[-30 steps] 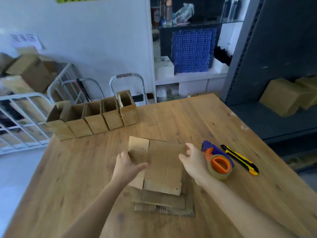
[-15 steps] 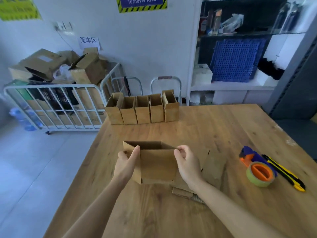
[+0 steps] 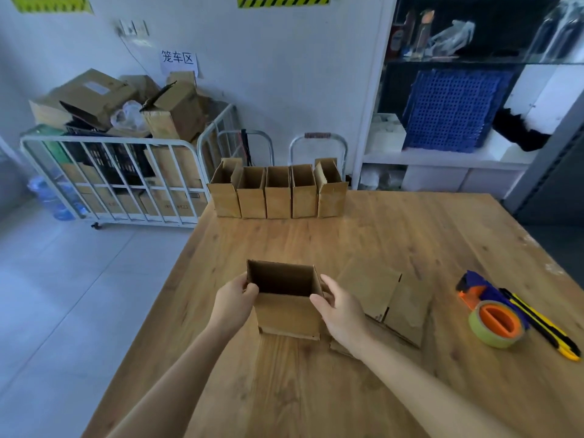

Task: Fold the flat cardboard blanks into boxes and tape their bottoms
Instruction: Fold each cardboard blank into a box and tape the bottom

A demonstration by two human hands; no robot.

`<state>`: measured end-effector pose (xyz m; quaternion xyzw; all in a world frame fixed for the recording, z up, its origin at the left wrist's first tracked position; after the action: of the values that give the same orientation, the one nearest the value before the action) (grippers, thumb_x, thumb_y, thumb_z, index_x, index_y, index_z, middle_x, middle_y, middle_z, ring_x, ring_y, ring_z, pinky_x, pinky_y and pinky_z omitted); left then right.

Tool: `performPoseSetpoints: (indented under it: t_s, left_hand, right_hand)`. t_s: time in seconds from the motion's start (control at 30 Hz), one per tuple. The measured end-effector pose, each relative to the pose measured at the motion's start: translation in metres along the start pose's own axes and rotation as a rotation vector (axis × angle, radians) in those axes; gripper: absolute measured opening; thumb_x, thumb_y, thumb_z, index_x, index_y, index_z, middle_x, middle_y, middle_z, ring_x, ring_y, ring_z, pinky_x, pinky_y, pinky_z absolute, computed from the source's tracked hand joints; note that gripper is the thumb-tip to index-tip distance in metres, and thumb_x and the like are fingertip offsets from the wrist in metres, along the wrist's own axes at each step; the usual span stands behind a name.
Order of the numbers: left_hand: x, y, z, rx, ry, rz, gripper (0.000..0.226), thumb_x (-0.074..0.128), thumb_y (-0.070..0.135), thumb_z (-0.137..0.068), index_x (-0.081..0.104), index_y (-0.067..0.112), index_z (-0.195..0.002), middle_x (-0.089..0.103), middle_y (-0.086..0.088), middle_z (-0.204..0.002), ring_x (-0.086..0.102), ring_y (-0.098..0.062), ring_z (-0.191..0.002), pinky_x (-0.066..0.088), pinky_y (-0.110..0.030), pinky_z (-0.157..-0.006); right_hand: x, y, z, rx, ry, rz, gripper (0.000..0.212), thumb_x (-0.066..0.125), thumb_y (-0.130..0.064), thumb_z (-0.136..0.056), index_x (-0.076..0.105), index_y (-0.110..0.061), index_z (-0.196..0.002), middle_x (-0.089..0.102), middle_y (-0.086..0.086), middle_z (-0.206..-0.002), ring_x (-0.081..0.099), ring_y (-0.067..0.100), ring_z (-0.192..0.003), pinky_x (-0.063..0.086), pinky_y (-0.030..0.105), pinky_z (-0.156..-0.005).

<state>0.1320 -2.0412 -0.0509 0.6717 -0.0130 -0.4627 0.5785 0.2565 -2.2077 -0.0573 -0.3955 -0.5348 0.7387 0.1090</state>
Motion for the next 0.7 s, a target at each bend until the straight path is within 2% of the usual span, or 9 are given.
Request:
performPoseSetpoints:
  t_s: [0.17,0.23,0.3,0.4,0.5,0.53,0.6,0.63,0.7]
  left_hand:
    - [-0.001,0.002,-0.008,0.033,-0.054,-0.033,0.026,0.044,0.016,-0.097,0.058,0.011,-0.075,0.053,-0.001,-0.062,0.049,-0.015,-0.056,0.04,-0.022,-0.054]
    - [-0.004,0.006,-0.007,0.058,-0.155,-0.043,0.022,0.044,0.016,-0.097,0.065,0.015,-0.09,0.066,-0.004,-0.077,0.06,-0.019,-0.07,0.046,-0.024,-0.064]
    - [-0.006,0.009,-0.005,0.095,-0.315,-0.045,0.024,0.043,0.014,-0.098,0.063,0.022,-0.108,0.069,0.002,-0.095,0.063,-0.01,-0.088,0.047,-0.021,-0.076]
    - [-0.005,0.005,-0.004,0.124,-0.493,-0.015,0.039,0.048,0.014,-0.096,0.049,0.029,-0.132,0.062,0.013,-0.12,0.054,-0.002,-0.114,0.043,-0.027,-0.098]
    - [0.003,-0.006,-0.001,0.112,-0.58,0.018,0.074,0.055,0.013,-0.094,0.014,0.035,-0.151,0.032,0.024,-0.143,0.031,0.0,-0.133,0.03,-0.034,-0.114]
    - [0.007,-0.01,0.001,0.107,-0.583,0.032,0.084,0.057,0.013,-0.093,0.002,0.035,-0.152,0.024,0.026,-0.144,0.025,0.0,-0.134,0.027,-0.033,-0.114]
    - [0.011,-0.018,0.003,0.128,-0.529,0.069,0.097,0.061,0.014,-0.091,-0.011,0.04,-0.15,0.016,0.026,-0.148,0.022,0.0,-0.135,0.026,-0.031,-0.114]
    - [0.012,-0.021,0.004,0.131,-0.483,0.085,0.098,0.062,0.017,-0.091,-0.014,0.043,-0.149,0.016,0.025,-0.148,0.024,-0.001,-0.135,0.028,-0.033,-0.114]
    - [0.011,-0.022,0.004,0.101,-0.372,0.098,0.091,0.059,0.024,-0.094,-0.011,0.046,-0.148,0.023,0.023,-0.147,0.033,-0.006,-0.134,0.036,-0.037,-0.111]
  right_hand:
    - [-0.011,-0.009,-0.011,-0.039,-0.096,0.058,0.068,0.059,-0.027,-0.094,0.022,-0.028,-0.151,0.032,-0.006,-0.153,0.031,0.015,-0.14,0.03,0.03,-0.11]
    - [-0.013,-0.009,-0.013,-0.06,-0.161,0.097,0.069,0.06,-0.027,-0.093,0.022,-0.029,-0.151,0.03,-0.008,-0.154,0.029,0.013,-0.141,0.026,0.024,-0.108]
    - [-0.014,-0.006,-0.015,-0.05,-0.211,0.084,0.072,0.062,-0.027,-0.092,0.021,-0.031,-0.151,0.027,-0.009,-0.155,0.025,0.01,-0.142,0.023,0.023,-0.108]
    - [-0.014,0.0,-0.015,-0.034,-0.29,0.048,0.086,0.069,-0.024,-0.087,0.012,-0.034,-0.152,0.021,-0.01,-0.157,0.02,0.01,-0.143,0.022,0.028,-0.113]
    - [-0.009,0.005,-0.013,-0.023,-0.422,0.074,0.11,0.077,-0.016,-0.079,-0.003,-0.04,-0.151,0.011,-0.012,-0.157,0.018,0.011,-0.143,0.026,0.03,-0.115]
    - [-0.007,0.008,-0.013,-0.027,-0.454,0.101,0.117,0.079,-0.015,-0.077,-0.008,-0.045,-0.148,0.007,-0.013,-0.157,0.026,0.013,-0.14,0.03,0.033,-0.114]
    - [-0.004,0.013,-0.013,-0.04,-0.484,0.147,0.124,0.081,-0.015,-0.073,-0.014,-0.055,-0.142,0.001,-0.017,-0.154,0.046,0.008,-0.114,0.039,0.042,-0.109]
    - [-0.002,0.015,-0.014,-0.045,-0.493,0.157,0.126,0.082,-0.016,-0.073,-0.016,-0.058,-0.14,0.0,-0.019,-0.152,0.048,0.005,-0.103,0.041,0.044,-0.107]
    - [-0.002,0.015,-0.015,-0.048,-0.499,0.162,0.122,0.081,-0.021,-0.074,-0.015,-0.056,-0.142,0.002,-0.023,-0.148,0.047,0.001,-0.102,0.038,0.043,-0.11]
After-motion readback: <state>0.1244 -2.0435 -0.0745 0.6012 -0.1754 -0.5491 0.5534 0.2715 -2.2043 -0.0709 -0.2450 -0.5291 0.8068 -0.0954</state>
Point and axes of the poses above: each hand's wrist, its own z-axis away from the middle knuckle, its own x-axis out of the palm, y = z × x, the point moved 5 cm from there along -z, towards the middle knuckle
